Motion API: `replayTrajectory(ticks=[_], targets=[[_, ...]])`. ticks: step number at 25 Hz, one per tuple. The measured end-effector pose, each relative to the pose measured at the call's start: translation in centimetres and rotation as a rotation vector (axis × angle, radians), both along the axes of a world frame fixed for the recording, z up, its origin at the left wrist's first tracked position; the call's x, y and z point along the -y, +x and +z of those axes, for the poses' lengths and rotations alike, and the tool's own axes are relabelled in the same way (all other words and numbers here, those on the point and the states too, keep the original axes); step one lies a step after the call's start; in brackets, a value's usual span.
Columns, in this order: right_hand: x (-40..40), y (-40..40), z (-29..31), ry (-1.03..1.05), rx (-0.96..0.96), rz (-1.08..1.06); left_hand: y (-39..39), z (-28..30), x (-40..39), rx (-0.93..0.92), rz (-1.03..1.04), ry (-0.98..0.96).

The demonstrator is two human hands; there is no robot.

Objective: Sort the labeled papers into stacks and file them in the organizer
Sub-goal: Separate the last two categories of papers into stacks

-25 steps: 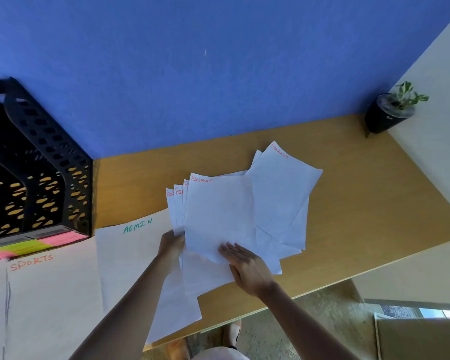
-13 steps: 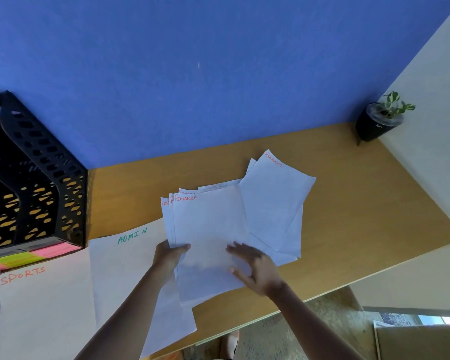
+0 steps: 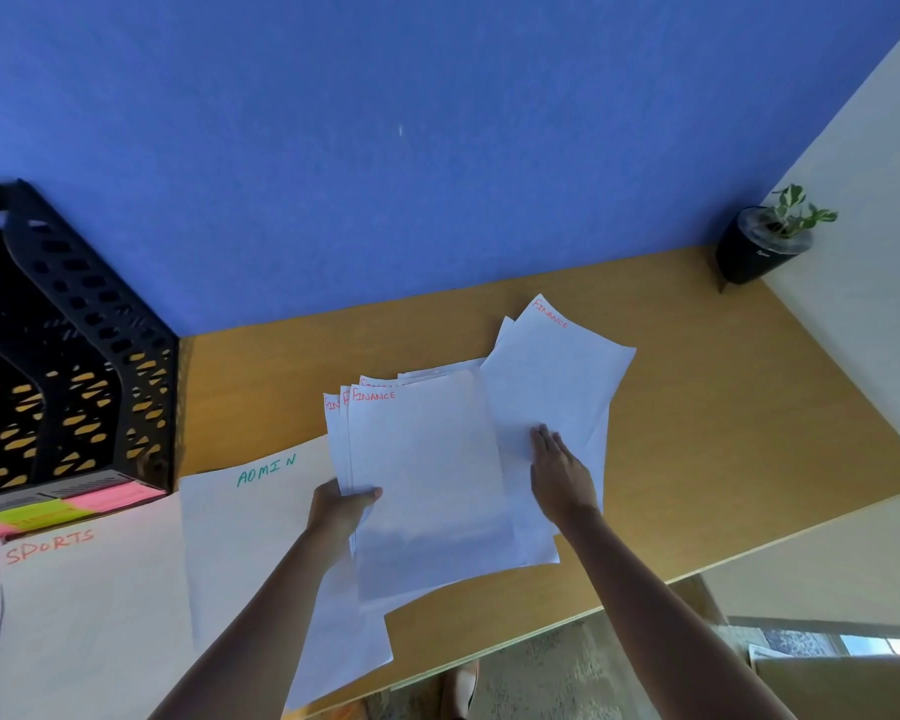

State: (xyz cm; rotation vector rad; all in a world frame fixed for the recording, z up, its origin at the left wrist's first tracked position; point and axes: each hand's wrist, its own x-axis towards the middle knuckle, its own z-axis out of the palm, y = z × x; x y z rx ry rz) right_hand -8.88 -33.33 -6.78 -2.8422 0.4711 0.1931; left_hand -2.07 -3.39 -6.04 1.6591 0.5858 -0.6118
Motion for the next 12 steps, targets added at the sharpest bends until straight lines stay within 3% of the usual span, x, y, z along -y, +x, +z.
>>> replayTrajectory(ticks=[5, 8, 12], targets=[[1.5, 0.9, 2.5, 0.132, 0.305, -0.355, 0.0, 0.1, 0.0, -0.007, -0.003, 0.004], [1.2, 0.4, 3.8, 0.227, 0.562, -0.202, 0.1, 0.2, 0.0, -0.013, -0.013, 0.003], [-2.0, -0.7, 3.6, 0.235, 0.598, 0.121, 0.2, 0.5, -0.2, -0.028, -0.038, -0.003]])
